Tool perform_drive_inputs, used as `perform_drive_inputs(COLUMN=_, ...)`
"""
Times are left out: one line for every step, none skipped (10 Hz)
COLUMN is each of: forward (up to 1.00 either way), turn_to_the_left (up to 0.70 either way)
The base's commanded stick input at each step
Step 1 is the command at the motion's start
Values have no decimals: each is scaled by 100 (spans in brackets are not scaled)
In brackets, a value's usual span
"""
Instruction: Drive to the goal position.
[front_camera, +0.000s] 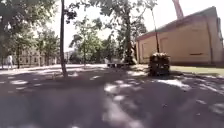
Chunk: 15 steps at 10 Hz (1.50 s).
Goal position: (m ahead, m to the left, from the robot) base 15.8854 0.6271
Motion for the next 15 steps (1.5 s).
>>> perform_drive_inputs(forward=85, turn_to_the_left=0)
perform_drive_inputs(forward=85, turn_to_the_left=0)
perform_drive_inputs(forward=85, turn_to_the_left=0)
perform_drive_inputs(forward=85, turn_to_the_left=0)
perform_drive_inputs(forward=85, turn_to_the_left=0)
perform_drive_inputs(forward=85, turn_to_the_left=0)
perform_drive_inputs(forward=85, turn_to_the_left=0)
perform_drive_inputs(forward=85, turn_to_the_left=0)
perform_drive_inputs(forward=85, turn_to_the_left=0)
perform_drive_inputs(forward=85, turn_to_the_left=0)
perform_drive_inputs(forward=85, turn_to_the_left=0)
perform_drive_inputs(forward=85, turn_to_the_left=0)
perform_drive_inputs(forward=85, turn_to_the_left=0)
perform_drive_inputs(forward=85, turn_to_the_left=0)
perform_drive_inputs(forward=85, turn_to_the_left=0)
